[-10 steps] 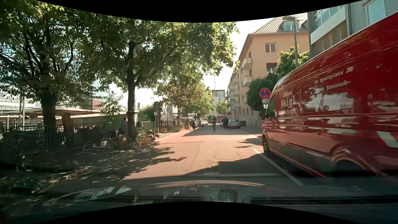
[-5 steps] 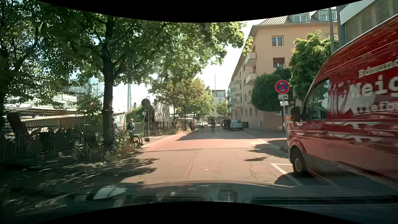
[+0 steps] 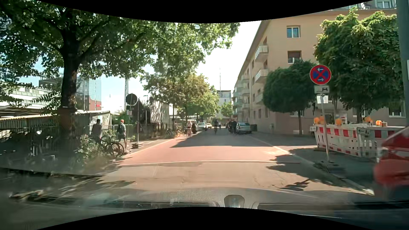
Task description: Follow the waypoints while adhering to traffic rules and regulations
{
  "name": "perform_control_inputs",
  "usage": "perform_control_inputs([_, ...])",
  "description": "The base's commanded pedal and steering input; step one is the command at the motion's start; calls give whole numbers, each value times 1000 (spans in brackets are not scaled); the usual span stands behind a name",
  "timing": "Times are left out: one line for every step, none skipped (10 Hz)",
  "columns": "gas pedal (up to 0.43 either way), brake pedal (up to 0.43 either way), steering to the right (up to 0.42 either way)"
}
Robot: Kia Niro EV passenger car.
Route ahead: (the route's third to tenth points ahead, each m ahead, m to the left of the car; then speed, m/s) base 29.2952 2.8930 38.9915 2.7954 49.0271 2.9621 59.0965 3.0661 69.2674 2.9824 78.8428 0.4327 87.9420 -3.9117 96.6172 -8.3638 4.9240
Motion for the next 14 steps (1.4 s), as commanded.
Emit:
perform_control_inputs([28, 0, 10])
perform_control_inputs([28, 0, 8])
perform_control_inputs([28, 0, 7])
perform_control_inputs([28, 0, 7])
perform_control_inputs([28, 0, 7])
perform_control_inputs([28, 0, 8])
perform_control_inputs([28, 0, 8])
perform_control_inputs([28, 0, 7])
perform_control_inputs([39, 0, 7])
perform_control_inputs([39, 0, 7])
perform_control_inputs([39, 0, 7])
perform_control_inputs([47, 0, 6])
perform_control_inputs([79, 0, 5])
perform_control_inputs([87, 0, 5])
